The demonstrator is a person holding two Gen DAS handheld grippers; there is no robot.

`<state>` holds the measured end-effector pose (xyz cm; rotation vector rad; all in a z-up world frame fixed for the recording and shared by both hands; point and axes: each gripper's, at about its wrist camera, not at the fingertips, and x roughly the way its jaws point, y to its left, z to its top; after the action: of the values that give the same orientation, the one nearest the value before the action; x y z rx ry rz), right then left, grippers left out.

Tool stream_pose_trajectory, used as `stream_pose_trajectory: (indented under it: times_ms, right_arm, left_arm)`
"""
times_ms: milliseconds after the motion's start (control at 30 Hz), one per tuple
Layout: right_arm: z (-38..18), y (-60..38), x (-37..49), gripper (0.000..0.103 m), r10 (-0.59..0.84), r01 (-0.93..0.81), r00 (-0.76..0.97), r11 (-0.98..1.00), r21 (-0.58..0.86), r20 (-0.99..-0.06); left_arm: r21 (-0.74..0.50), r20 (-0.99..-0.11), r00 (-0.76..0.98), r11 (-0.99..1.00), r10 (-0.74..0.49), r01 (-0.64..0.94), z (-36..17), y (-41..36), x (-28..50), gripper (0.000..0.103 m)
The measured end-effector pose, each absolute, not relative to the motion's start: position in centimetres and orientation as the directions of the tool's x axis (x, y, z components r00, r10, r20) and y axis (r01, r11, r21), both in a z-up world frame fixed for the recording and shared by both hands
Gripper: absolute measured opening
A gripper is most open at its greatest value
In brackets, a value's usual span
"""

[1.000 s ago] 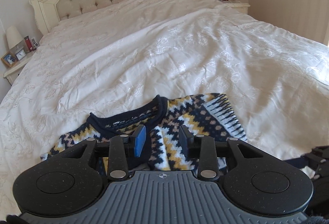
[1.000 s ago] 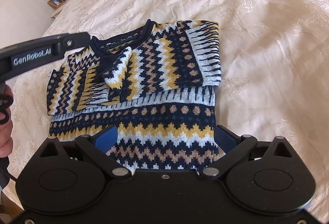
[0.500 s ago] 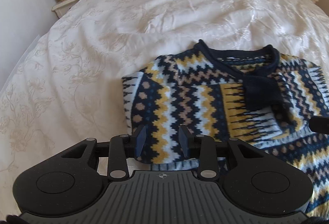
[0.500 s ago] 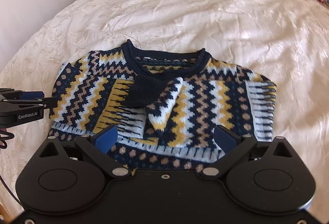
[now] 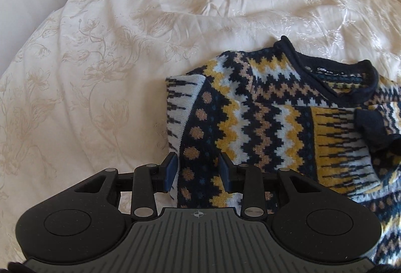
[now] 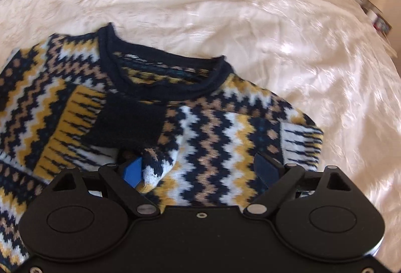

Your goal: Fold small clothes

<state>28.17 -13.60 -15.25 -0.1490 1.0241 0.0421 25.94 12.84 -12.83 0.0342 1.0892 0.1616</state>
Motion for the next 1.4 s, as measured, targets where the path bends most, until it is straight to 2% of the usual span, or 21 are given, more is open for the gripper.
stream_pose_trajectory:
  times_ms: [167,333,433,667,733,767,800,833,900,1000,1100,1233,1400]
  right_arm:
    - [-14.7,-18.0,27.1,0.089,-0.045,0.018,0.536,0.999,-0.042,-0.843]
    - [-14.2,-19.2,26.7,0.088,0.126,-0.013,0.563,0.989,0.144,-0.817]
    - [-15.1,-18.9,27.3,0.080,0.159,-0.029,0.537,0.985,0.171,-0.828]
    - [-17.1,-20.0,28.6,0.079,0.187,0.020,0.500,0.974,0.228,-0.845]
    - [-17.3,-20.3,28.8,0.070,0.191,0.038,0.494,0.970,0.241,-0.848]
    - [-17.4,-20.4,28.8,0.055,0.200,0.042,0.489,0.967,0.252,-0.849]
    - [-17.4,-20.4,28.9,0.036,0.198,0.049,0.479,0.967,0.251,-0.855]
    - [-17.4,-20.5,28.9,0.026,0.193,0.052,0.473,0.968,0.246,-0.860]
    - [-16.8,-20.8,28.6,0.015,0.221,0.048,0.483,0.959,0.278,-0.847]
    - [-14.1,-21.1,27.6,0.012,0.301,0.010,0.529,0.933,0.360,-0.793]
    - [-10.8,-21.5,25.9,0.011,0.300,-0.034,0.595,0.937,0.349,-0.746]
    - [-12.4,-23.1,26.1,0.011,0.211,0.064,0.551,0.954,0.293,-0.808]
    - [-14.7,-23.1,26.5,0.011,0.161,0.085,0.500,0.969,0.233,-0.851]
  left_arm:
    - [0.093,-0.877,0.458,0.986,0.146,-0.137,-12.3,13.3,25.9,0.034]
    - [0.086,-0.874,0.462,0.984,0.150,-0.157,-11.8,13.6,25.8,0.034]
    - [0.093,-0.869,0.469,0.982,0.160,-0.163,-11.4,13.7,25.6,0.034]
    - [0.111,-0.858,0.480,0.979,0.182,-0.174,-10.6,14.4,25.0,0.034]
    - [0.113,-0.858,0.478,0.978,0.186,-0.178,-10.6,14.7,24.8,0.034]
    - [0.115,-0.860,0.474,0.977,0.189,-0.181,-10.7,14.8,24.8,0.034]
    - [0.118,-0.861,0.471,0.976,0.192,-0.184,-10.7,14.9,24.8,0.034]
    - [0.121,-0.861,0.468,0.975,0.197,-0.188,-10.8,15.0,24.7,0.034]
    - [0.124,-0.862,0.466,0.973,0.202,-0.193,-10.8,15.2,24.6,0.034]
    - [0.124,-0.860,0.469,0.973,0.203,-0.193,-10.6,15.2,24.7,0.034]
    - [0.118,-0.853,0.484,0.975,0.198,-0.190,-10.2,15.2,25.1,0.034]
    - [0.099,-0.854,0.488,0.977,0.182,-0.191,-10.6,15.0,26.3,0.035]
    - [0.167,-0.857,0.460,0.970,0.230,-0.174,-12.3,14.2,28.1,0.035]
